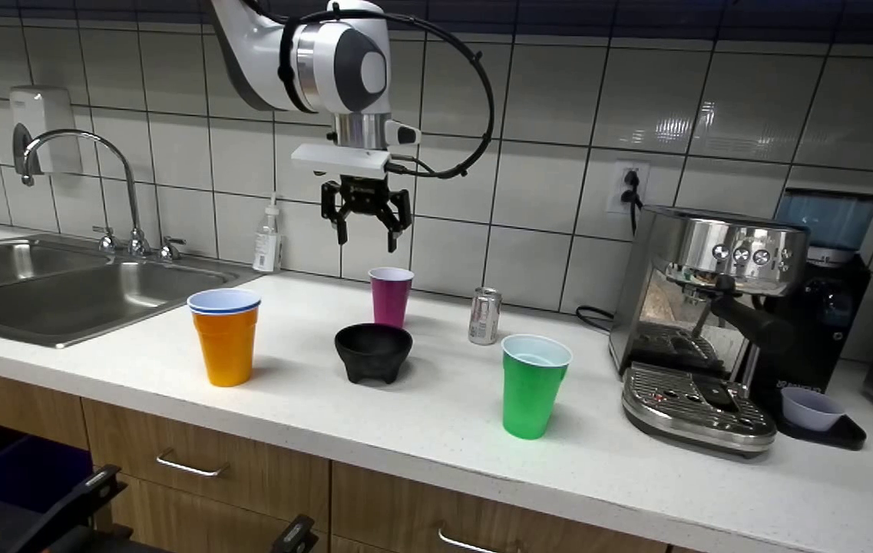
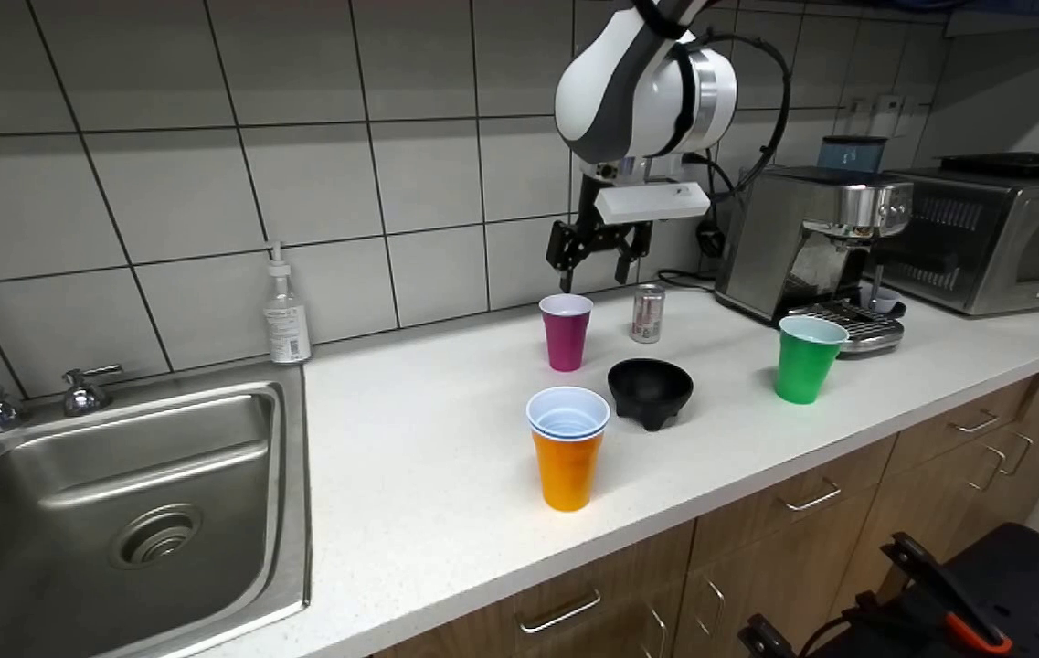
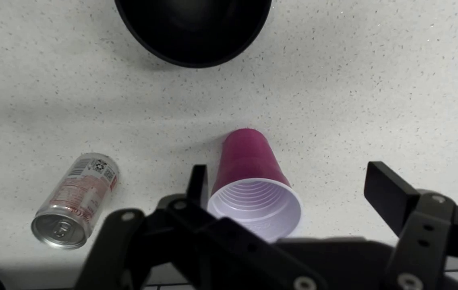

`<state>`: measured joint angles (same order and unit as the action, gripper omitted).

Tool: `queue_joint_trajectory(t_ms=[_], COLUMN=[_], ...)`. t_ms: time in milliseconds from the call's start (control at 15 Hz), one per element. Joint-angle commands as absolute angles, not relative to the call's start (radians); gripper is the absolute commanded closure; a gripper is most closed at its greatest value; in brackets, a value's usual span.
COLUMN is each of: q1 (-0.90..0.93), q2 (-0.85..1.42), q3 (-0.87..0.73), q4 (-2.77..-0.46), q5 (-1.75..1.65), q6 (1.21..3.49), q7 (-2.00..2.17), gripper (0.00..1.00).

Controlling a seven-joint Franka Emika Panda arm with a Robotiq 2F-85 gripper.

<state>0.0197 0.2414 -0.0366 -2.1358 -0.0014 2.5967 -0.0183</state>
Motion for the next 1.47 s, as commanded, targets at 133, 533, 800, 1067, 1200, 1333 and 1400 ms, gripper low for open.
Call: queue_joint_trajectory(t_ms=[133,533,800,1067,1200,1333,1400], q1=[0.022,0.038,0.051,0.068,0.079,0.091,0.097], q2=[0.26,0.307,0.338,0.371,0.389,0.408,0.418], q3=[-0.031,-0.04,-0.051,-0.064,-0.071,-0.078,-0.082], q4=[-2.137,-2.12,-2.107,-2.077,-2.056,-2.032,-2.019], q5=[-0.025,-0.043,-0.068,-0.095,-0.102,-0.111,-0.115], q6=[2.653,2.711,2.75,2.76,2.751,2.741,2.737], q7=[0.012,0.037,0.061,0.096,0.113,0.136,0.147], gripper=[0.0,0.0,0.0,0.0,0.0,0.0,0.0])
